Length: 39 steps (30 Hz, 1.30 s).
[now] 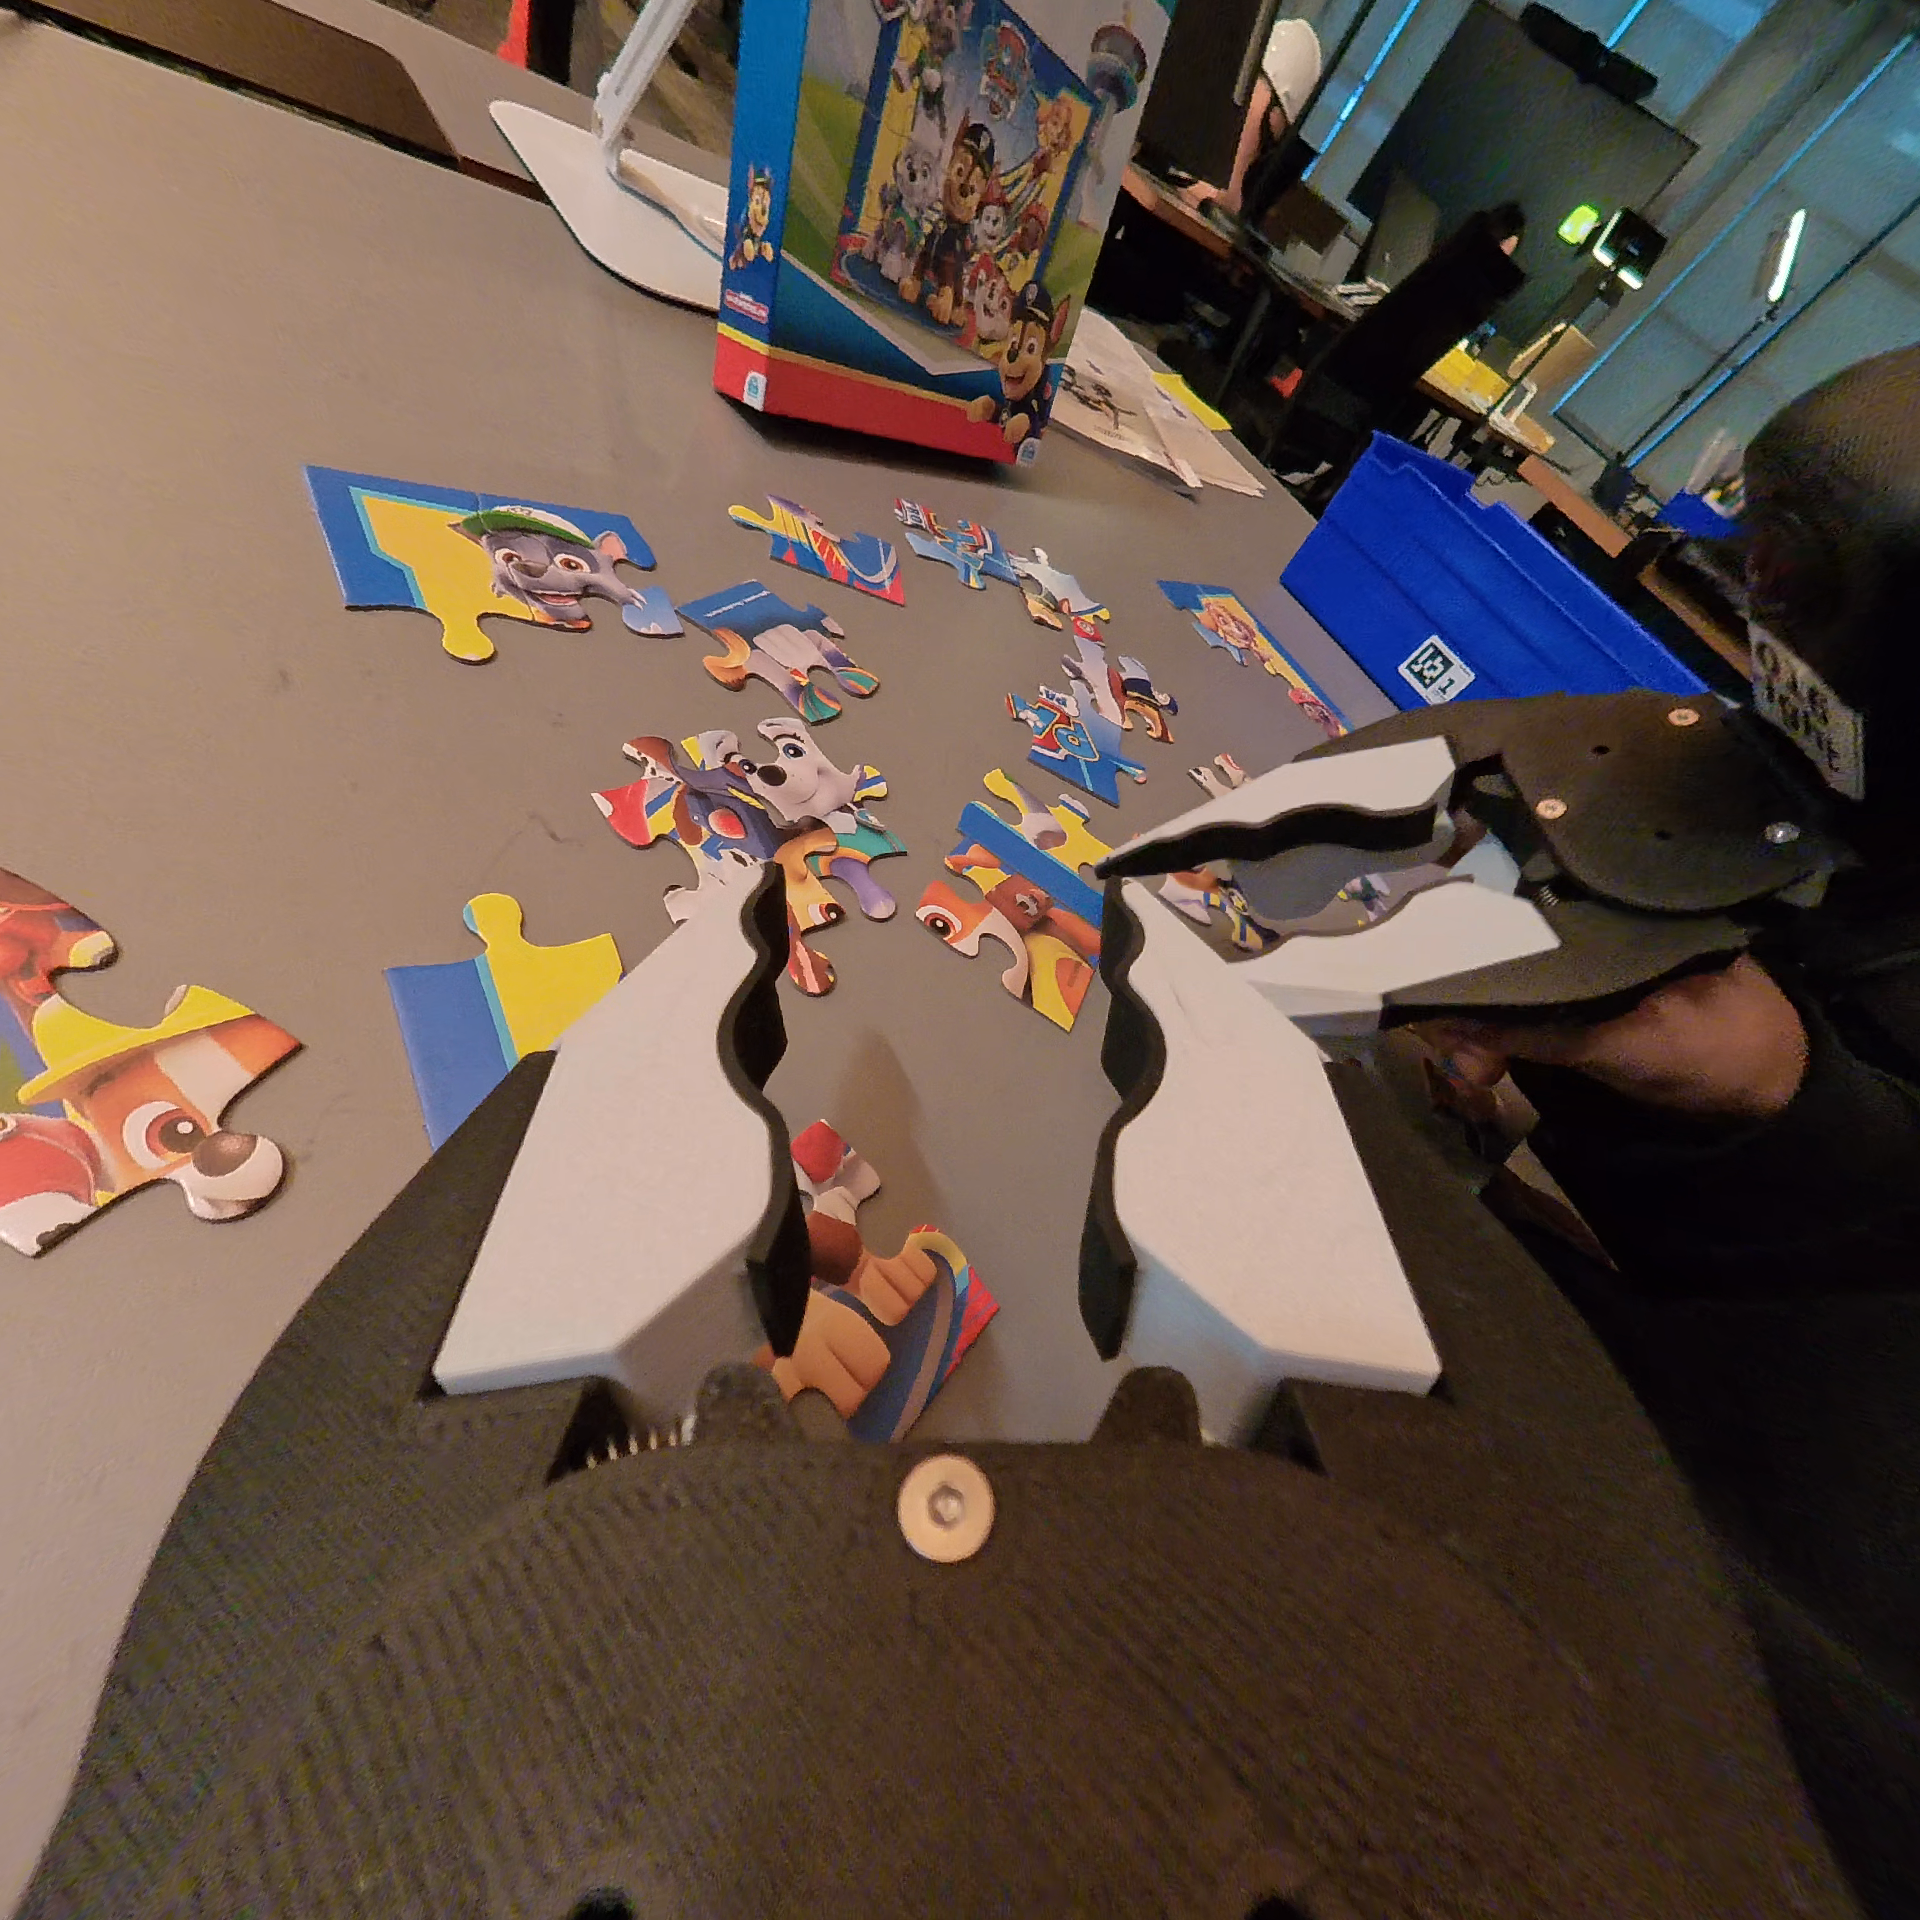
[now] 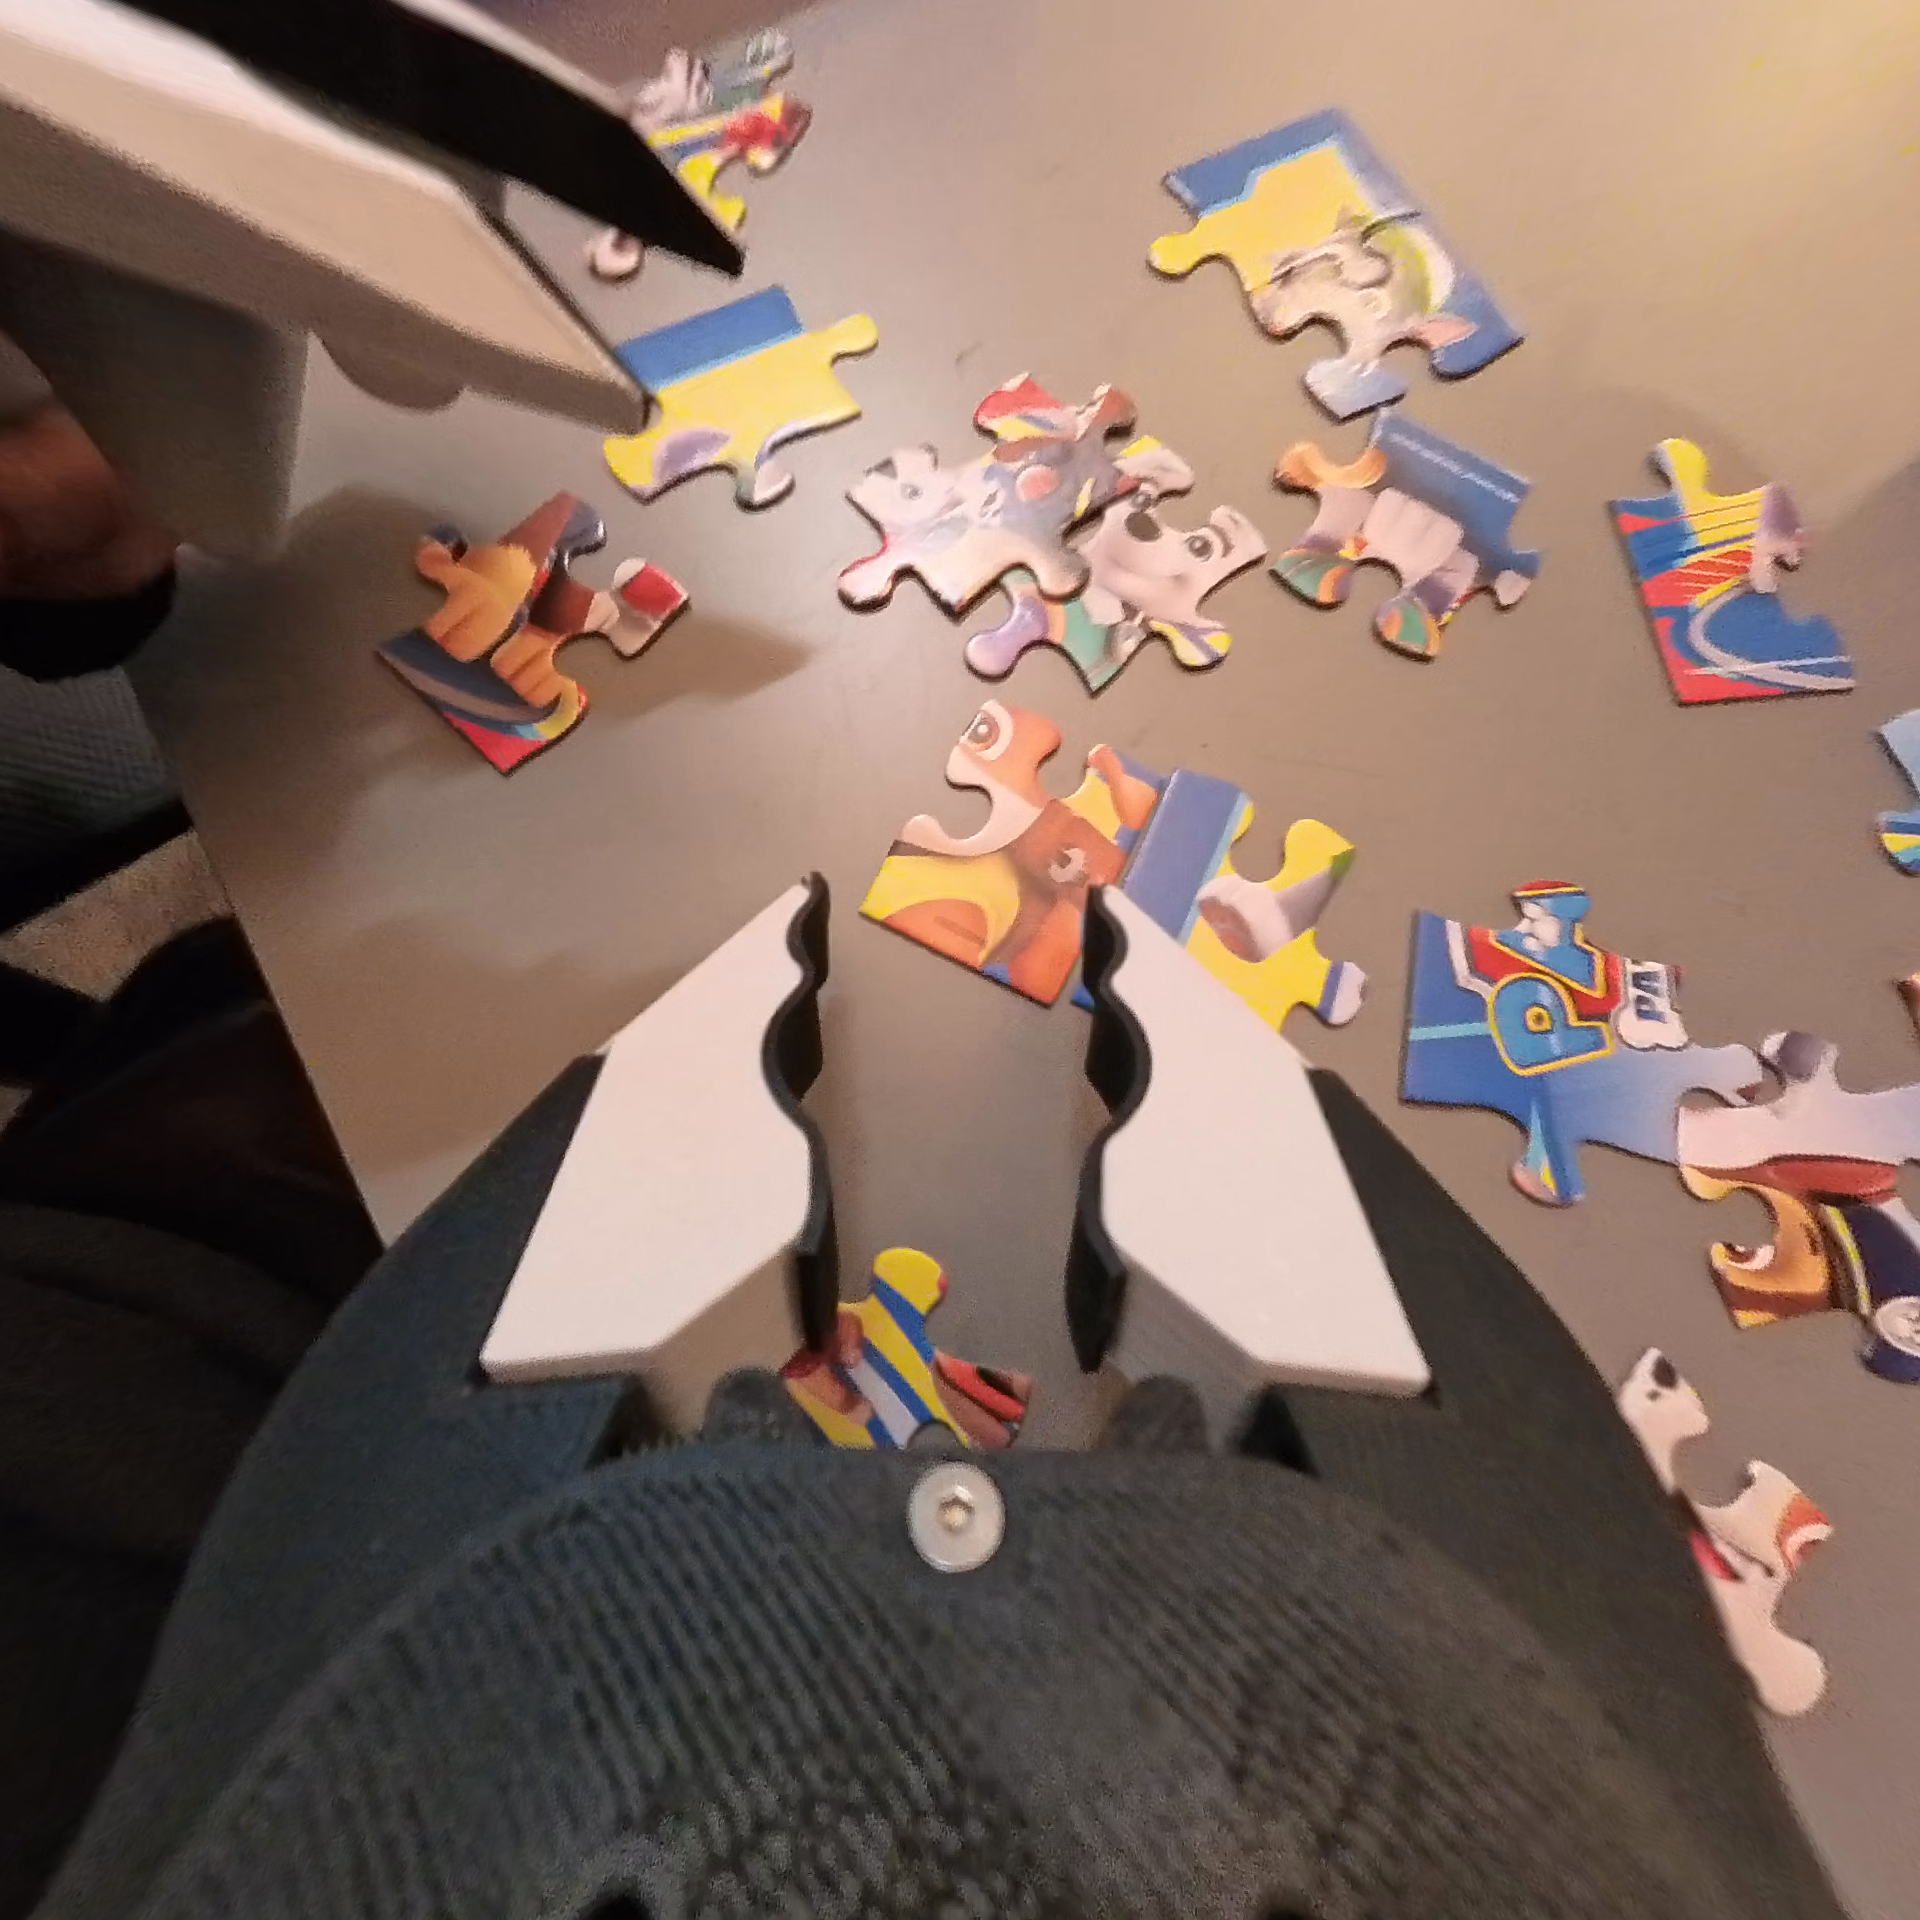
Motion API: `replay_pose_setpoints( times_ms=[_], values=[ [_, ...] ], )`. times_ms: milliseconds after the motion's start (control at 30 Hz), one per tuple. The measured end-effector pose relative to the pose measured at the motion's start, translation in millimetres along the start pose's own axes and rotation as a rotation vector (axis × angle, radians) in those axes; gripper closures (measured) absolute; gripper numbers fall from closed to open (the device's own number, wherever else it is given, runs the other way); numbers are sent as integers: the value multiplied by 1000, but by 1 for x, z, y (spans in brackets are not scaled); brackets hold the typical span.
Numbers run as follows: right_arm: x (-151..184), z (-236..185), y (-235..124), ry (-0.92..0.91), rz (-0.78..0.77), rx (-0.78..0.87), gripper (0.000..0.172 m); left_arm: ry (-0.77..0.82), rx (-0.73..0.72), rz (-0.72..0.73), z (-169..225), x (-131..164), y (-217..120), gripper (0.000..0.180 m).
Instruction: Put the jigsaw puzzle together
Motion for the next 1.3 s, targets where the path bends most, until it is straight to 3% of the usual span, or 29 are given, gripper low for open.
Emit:
replay_pose_setpoints(
  times_ms=[333, 567, 733, 933, 1067, 1167, 1300],
  values=[
    [6, 2, 19, 74, -49, -37, 112, -4, 3, 6, 0, -1, 0, 122],
    [24, -29, 1, -5, -147, -98, 115, -11, 2, 6, -2, 0, -1, 122],
    [20, -21, -8, 63, -55, -70, 112, -6, -12, 1, -4, 2, 2, 122],
    [22, -23, 6, 62, -64, -22, 97, 34, -32, -9, -1, 2, 3, 122],
    [20, -47, 9, -71, -59, -130, 116, 29, -38, -2, -3, 1, 1, 122],
    [26, -58, 3, -137, -108, -179, 116, 33, -41, 1, -3, 1, 1, 122],
    [29, -57, -4, -72, -99, -176, 106, 32, -42, 0, -4, 1, 1, 122]
  ],
)
Point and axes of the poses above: each gripper's, where its closed fingertips meet, y out along the fingers, x out of its underside, z = x × y across the jaws, the point moved 2 cm from there along -y, back along the fingers, and after that the axes turned 3 degrees about -x, right-handed, at the moved point
